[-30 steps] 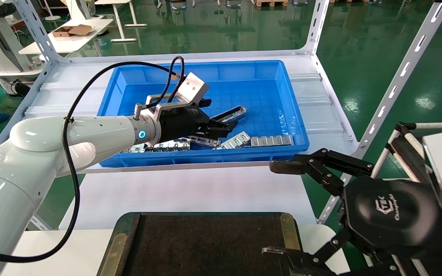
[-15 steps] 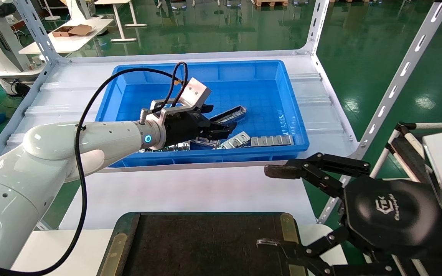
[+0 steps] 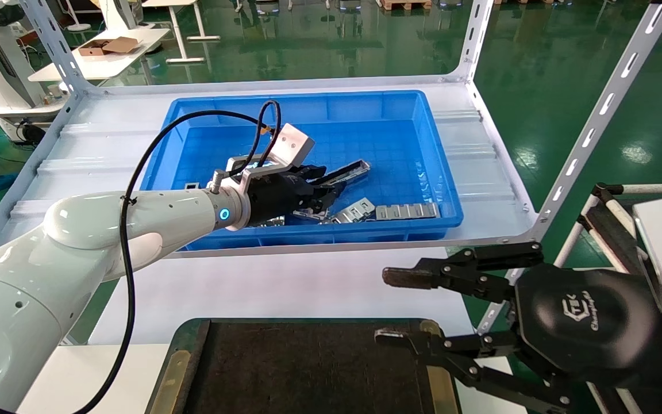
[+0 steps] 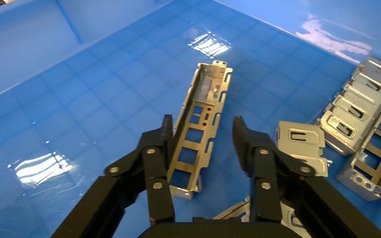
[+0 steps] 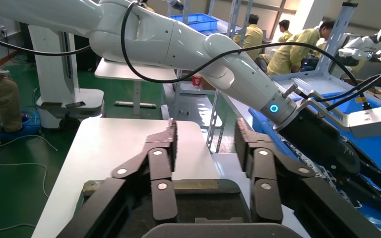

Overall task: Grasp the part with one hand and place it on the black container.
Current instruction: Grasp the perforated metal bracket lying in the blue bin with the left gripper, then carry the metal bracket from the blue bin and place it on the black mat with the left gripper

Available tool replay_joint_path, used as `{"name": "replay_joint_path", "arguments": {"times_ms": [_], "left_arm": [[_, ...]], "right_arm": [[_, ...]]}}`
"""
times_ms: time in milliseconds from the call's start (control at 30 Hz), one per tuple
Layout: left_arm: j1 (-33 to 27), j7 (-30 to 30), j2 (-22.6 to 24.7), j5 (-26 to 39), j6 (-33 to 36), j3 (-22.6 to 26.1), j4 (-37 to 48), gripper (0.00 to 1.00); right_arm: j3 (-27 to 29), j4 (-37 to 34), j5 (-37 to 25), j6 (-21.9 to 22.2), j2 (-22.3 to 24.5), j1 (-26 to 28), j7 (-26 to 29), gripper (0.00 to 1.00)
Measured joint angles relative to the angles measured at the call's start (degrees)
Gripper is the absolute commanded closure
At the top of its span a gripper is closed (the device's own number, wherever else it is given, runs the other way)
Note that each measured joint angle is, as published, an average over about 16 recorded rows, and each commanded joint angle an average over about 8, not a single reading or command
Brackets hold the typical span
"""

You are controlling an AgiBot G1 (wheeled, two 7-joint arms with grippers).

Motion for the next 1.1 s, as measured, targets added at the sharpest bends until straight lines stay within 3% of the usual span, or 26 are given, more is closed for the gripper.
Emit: {"name": "replay_joint_path", "arguments": {"times_ms": [633, 1100], "left_arm": [[-0.22, 1.45, -0.14, -6.09, -1.07, 4.46, 0.73, 1.0], [-1.48, 5.1, -0.44, -12.01, -0.59, 4.44, 0.77, 1.0]], "right_arm": [[-0.04, 0.0, 0.03, 0.02, 0.02, 0.01, -0.02, 1.0], [-0.07, 0.0, 0.04, 0.03, 0.03, 0.02, -0.03, 1.0]]}}
